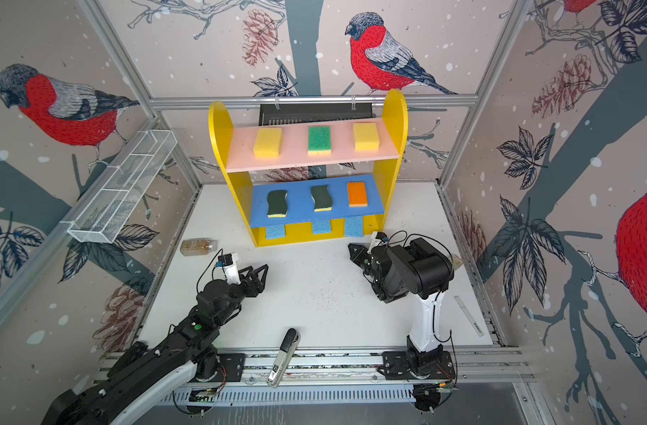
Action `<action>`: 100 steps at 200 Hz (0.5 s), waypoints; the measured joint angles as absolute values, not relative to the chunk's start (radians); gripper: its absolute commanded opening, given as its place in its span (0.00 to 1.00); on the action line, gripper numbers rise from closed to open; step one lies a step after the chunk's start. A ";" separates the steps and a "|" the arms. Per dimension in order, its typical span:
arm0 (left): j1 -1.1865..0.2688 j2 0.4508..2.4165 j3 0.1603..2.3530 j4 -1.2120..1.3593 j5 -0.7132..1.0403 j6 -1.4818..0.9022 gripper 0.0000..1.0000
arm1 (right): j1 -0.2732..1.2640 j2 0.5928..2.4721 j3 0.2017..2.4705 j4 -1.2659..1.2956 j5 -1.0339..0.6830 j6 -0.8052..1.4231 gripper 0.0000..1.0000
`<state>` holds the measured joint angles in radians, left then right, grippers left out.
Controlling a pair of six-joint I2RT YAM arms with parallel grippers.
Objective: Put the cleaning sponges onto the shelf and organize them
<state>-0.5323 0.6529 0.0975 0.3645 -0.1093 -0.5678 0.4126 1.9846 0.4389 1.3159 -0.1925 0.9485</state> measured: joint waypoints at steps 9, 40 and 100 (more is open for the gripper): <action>-0.532 0.653 0.096 0.368 -0.109 -0.568 0.71 | 0.409 1.987 0.441 1.318 -0.190 0.949 0.18; -0.532 0.653 0.094 0.373 -0.113 -0.568 0.71 | 0.392 1.998 0.452 1.328 -0.186 0.971 0.16; -0.532 0.650 0.094 0.377 -0.117 -0.569 0.71 | 0.383 2.002 0.460 1.326 -0.181 0.994 0.14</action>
